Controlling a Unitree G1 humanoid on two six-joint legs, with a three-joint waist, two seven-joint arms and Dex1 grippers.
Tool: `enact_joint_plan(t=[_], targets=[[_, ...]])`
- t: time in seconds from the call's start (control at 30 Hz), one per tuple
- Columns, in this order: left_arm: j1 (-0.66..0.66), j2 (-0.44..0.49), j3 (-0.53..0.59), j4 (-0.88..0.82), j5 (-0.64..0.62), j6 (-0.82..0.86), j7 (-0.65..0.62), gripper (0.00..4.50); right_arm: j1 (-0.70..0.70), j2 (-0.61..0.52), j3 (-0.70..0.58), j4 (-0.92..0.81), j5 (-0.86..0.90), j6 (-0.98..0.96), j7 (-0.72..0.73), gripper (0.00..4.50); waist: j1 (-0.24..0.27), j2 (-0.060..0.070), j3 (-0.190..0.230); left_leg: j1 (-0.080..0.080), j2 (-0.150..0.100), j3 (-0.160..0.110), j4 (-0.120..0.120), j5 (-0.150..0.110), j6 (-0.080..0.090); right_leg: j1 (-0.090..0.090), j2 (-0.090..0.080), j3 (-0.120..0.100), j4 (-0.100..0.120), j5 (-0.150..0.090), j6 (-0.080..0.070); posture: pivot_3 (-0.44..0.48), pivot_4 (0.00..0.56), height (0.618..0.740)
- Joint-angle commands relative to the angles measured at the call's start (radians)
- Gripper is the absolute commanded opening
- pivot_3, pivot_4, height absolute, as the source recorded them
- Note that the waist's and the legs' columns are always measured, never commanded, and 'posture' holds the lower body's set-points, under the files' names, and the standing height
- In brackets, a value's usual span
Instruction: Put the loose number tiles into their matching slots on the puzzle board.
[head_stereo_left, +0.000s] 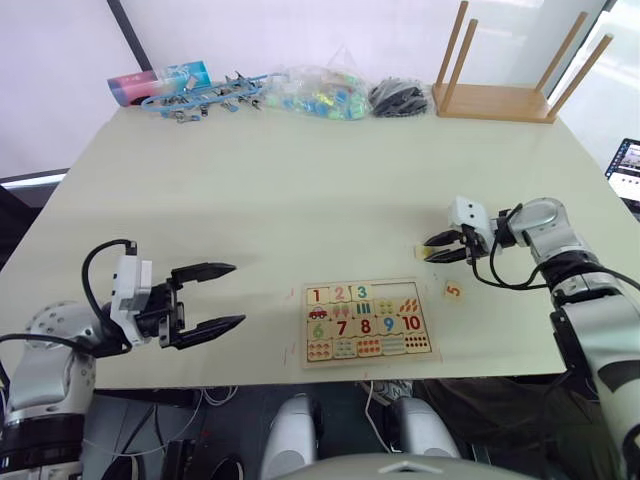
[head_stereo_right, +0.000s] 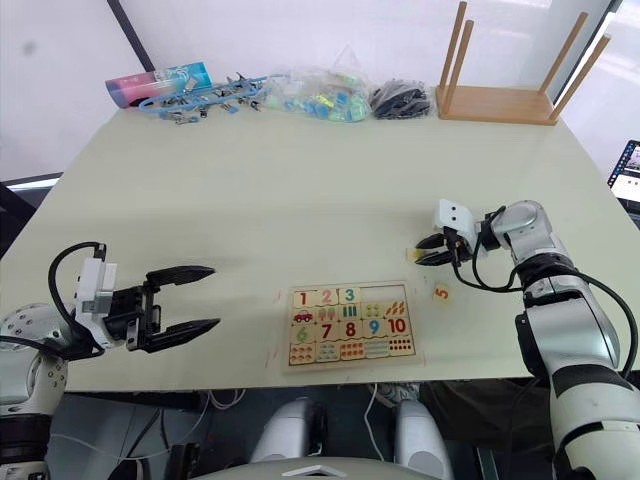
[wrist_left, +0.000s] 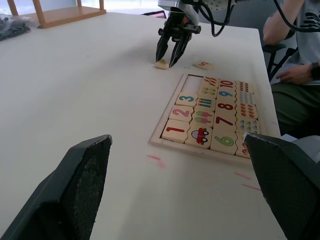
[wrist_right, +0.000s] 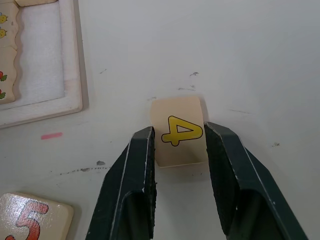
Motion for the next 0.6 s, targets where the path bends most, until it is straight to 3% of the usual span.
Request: enact_joint_plan(t=[0.03, 0.2, 0.43, 0.6], targets=[[-0.017, 0.007, -0.01, 0.005, -0.006, -0.016, -0.022, 4.5, 0.016, -0.036, -0.034, -0.114, 0.033, 0.049, 0.009, 0.88, 0.0, 0.002, 0.001, 0.0, 0.0, 0.0, 0.0, 0.0, 0.0, 0.0, 0.0, 0.0, 0.0, 0.0, 0.0, 0.0, 0.15, 0.738], [-0.045, 0.014, -0.035, 0.031, -0.002, -0.023, -0.053, 4.5, 0.117, -0.08, -0.054, -0.417, 0.088, 0.224, 0.016, 0.88, 0.003, 0.002, 0.001, -0.001, 0.0, -0.001, 0.0, 0.0, 0.0, 0.0, 0.0, -0.001, 0.0, 0.0, 0.0, 0.0, 0.15, 0.738], [-0.104, 0.018, -0.078, 0.08, 0.008, -0.035, -0.1, 4.5, 0.306, -0.152, -0.08, -0.975, 0.152, 0.611, -0.089, 0.88, 0.005, 0.002, 0.001, -0.003, 0.0, -0.001, 0.0, -0.001, 0.002, -0.002, 0.0, -0.001, 0.0, 0.002, 0.004, 0.0, 0.15, 0.738], [-0.141, 0.024, -0.121, 0.109, 0.009, -0.046, -0.125, 4.5, 0.358, -0.188, -0.063, -1.22, 0.182, 0.832, -0.145, 0.88, 0.004, 0.001, 0.001, -0.003, 0.0, -0.001, 0.0, -0.002, 0.003, -0.002, 0.0, -0.001, 0.0, 0.002, 0.003, 0.0, 0.15, 0.738]])
